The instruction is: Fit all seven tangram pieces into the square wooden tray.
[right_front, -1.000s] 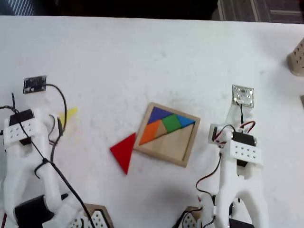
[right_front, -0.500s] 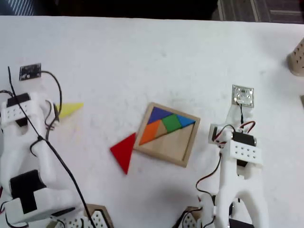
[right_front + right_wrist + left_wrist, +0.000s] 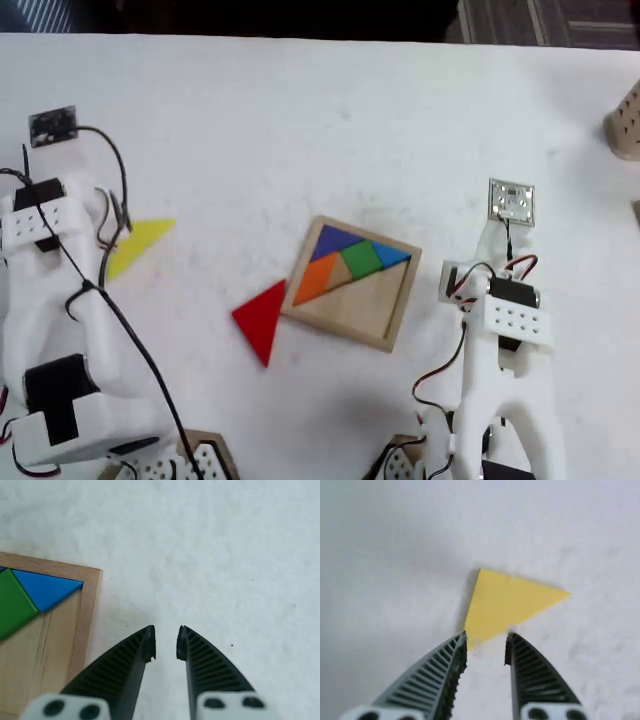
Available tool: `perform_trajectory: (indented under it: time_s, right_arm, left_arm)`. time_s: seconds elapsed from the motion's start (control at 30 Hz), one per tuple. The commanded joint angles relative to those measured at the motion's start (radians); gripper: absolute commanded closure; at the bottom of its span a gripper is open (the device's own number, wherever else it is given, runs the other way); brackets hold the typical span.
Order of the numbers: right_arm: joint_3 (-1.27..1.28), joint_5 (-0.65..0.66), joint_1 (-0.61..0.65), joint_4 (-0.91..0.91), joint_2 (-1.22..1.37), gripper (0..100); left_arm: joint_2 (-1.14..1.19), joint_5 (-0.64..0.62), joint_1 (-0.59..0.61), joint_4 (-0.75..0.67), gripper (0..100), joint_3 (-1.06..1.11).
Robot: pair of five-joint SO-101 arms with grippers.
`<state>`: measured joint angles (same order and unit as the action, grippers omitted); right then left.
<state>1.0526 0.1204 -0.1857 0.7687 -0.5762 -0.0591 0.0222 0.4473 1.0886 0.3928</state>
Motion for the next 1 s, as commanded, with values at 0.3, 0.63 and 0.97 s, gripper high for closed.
perform_trajectory:
  time_s: [0.3, 0.63, 0.97]
  right_arm:
    - [-0.006, 0.014, 0.008, -0.01, -0.025, 91.8]
    - [0.006, 0.014, 0.033, -0.016, -0.025, 91.8]
    - [0.006, 0.014, 0.042, -0.016, -0.025, 91.8]
  left_arm:
    - [-0.002, 0.342, 0.008, -0.037, 63, -0.084]
    - [0.298, 0.615, 0.018, -0.034, 63, -0.325]
    - [0.503, 0.724, 0.013, -0.12, 63, -0.37]
